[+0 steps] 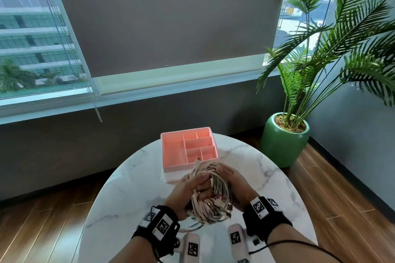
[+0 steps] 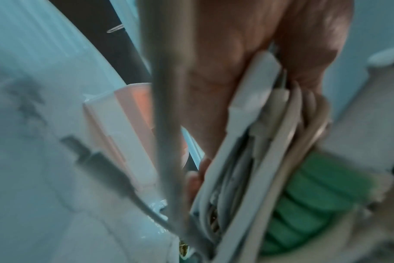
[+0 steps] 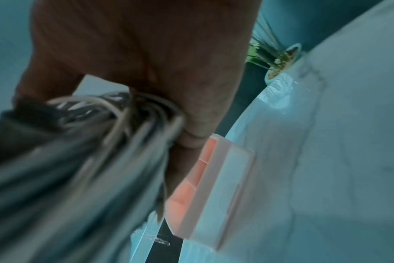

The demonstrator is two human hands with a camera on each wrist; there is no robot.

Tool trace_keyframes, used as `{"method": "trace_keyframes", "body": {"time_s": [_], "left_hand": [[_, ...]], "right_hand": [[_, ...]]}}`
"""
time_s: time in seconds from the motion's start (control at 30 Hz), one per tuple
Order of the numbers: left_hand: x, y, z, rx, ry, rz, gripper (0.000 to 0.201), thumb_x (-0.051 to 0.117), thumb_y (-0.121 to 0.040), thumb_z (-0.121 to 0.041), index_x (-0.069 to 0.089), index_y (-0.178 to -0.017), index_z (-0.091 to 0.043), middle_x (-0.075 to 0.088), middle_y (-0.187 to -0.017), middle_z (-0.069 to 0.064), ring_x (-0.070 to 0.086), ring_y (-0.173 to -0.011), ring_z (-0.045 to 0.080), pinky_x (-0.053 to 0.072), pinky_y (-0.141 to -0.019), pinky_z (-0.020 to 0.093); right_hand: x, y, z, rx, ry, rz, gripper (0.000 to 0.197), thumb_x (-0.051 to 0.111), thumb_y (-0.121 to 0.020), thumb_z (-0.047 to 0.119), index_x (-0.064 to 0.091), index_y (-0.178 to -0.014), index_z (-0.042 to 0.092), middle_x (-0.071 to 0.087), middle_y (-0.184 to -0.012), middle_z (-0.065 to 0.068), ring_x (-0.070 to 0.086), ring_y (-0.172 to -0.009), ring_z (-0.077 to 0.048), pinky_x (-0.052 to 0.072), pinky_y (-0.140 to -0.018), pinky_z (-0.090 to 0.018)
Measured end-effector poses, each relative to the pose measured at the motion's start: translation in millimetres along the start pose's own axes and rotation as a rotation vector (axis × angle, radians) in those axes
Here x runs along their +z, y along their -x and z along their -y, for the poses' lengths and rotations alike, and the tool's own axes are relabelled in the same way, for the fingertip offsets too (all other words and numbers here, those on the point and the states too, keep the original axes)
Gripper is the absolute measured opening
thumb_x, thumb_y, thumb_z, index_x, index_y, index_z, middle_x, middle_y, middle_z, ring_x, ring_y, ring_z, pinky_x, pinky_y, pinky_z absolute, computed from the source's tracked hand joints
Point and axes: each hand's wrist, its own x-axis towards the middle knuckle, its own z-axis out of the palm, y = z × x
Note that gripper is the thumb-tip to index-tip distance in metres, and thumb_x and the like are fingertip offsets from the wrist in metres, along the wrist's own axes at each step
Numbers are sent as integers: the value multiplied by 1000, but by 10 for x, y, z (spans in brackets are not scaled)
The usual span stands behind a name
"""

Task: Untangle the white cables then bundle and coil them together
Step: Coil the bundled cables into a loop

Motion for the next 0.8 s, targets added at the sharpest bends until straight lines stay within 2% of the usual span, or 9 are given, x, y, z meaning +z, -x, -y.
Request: {"method": "trace_keyframes", "body": {"time_s": [0.07, 0.17, 0.3, 0.4, 0.53, 0.6, 0.67, 0.73, 0.8], "left_hand": [[-6, 2, -11, 13, 13, -39, 41, 69, -92, -29, 41, -66, -12, 39, -54, 3, 40, -46, 13, 43, -52, 27], [-39, 1, -4, 43, -59, -138, 38, 71, -90, -31, 49, -67, -10, 49, -57, 8, 49, -50, 19, 46, -54, 29], [-126, 4, 14, 50, -198, -264, 29, 70, -91, -29, 63, -87, -1, 58, -68, 15, 61, -54, 24, 55, -56, 32], [-191, -34, 39, 50, -424, -307, 45, 70, -88, -36, 62, -97, 8, 64, -72, 15, 62, -60, 29, 55, -59, 36], [-211, -50, 62, -41, -394, -315, 61, 69, -85, -50, 64, -105, 7, 69, -76, 12, 66, -63, 29, 55, -60, 37], [-175, -27, 74, -87, -236, -286, 62, 52, -96, -55, 67, -116, 2, 73, -97, 22, 71, -84, 41, 59, -76, 48], [-163, -7, 142, -107, -152, -332, 66, 40, -98, -64, 70, -118, -9, 72, -108, 25, 70, -96, 44, 55, -86, 55], [-166, -21, 257, -31, -328, -437, 57, 53, -92, -65, 72, -110, -14, 75, -103, 19, 72, -94, 38, 56, -85, 56], [-150, -25, 368, 98, -553, -476, 34, 74, -86, -43, 74, -96, -11, 75, -91, 18, 72, -83, 31, 58, -79, 53]], "right_hand": [[14, 37, -93, -1, -68, -15, 77, 87, -67, 46, 63, -124, 0, 64, -119, -34, 66, -98, -39, 54, -90, -50], [82, 64, -153, -26, -68, -41, 73, 86, -68, 46, 65, -121, 0, 66, -107, -33, 65, -90, -38, 55, -83, -46], [96, 38, -149, -19, 124, -170, 37, 85, -74, 23, 73, -101, 1, 69, -93, -34, 62, -82, -39, 53, -78, -50], [20, -28, -197, -65, 320, -336, 9, 77, -82, 14, 74, -79, 6, 60, -63, -12, 51, -62, -24, 44, -58, -34], [11, -78, -250, -84, 430, -455, 13, 71, -86, 8, 72, -73, 8, 56, -56, 0, 47, -53, -16, 40, -52, -30], [-5, -109, -306, -95, 476, -549, 14, 71, -84, 8, 71, -70, 8, 60, -54, 1, 50, -51, -15, 43, -53, -32], [-30, -130, -375, -113, 478, -647, 18, 72, -83, 9, 69, -65, 7, 60, -51, 4, 50, -49, -14, 44, -55, -33], [-41, -126, -443, -131, 464, -726, 20, 72, -83, 8, 68, -63, 8, 60, -50, 6, 50, -47, -11, 44, -56, -31], [-48, -111, -535, -118, 467, -767, 15, 72, -83, 9, 71, -68, 6, 65, -55, 3, 55, -50, -14, 48, -57, -34]]}}
